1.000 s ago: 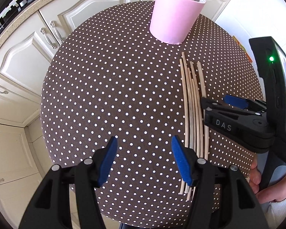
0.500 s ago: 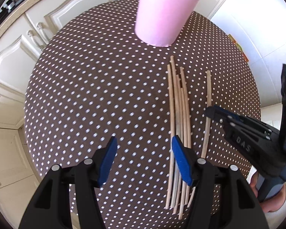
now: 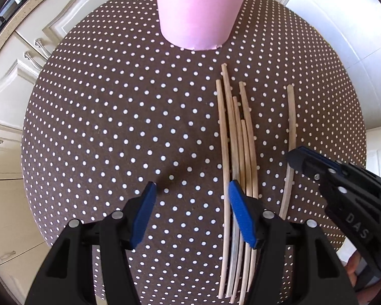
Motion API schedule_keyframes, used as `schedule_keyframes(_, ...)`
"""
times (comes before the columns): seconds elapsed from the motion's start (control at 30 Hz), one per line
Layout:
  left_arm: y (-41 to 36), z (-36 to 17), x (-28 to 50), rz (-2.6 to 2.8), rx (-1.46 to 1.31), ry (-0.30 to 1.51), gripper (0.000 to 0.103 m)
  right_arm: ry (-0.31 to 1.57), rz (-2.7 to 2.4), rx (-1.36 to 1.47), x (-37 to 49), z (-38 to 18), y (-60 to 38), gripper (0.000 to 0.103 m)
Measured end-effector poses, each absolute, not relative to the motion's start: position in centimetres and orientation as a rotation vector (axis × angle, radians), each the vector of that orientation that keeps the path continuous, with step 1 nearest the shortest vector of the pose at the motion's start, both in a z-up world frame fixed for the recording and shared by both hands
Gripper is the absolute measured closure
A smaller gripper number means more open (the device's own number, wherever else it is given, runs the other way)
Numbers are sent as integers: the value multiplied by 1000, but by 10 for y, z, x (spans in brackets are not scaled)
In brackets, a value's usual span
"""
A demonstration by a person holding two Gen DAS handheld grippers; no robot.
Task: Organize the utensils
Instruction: 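Close the right tool on a wooden chopstick, then close the left tool on a chopstick while the right tool holds its own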
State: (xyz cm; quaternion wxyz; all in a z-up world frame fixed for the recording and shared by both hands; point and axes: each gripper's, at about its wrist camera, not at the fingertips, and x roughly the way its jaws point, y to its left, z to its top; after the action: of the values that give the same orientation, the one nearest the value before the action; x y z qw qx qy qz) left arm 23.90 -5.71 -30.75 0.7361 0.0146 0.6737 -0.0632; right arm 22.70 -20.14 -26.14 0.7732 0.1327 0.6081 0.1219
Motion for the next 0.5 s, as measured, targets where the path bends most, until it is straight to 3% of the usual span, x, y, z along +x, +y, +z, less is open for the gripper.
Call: schedule_keyframes(0.5,-86,-315,271,-19,32,1460,43,1319,268,322,228,-263,-210,94)
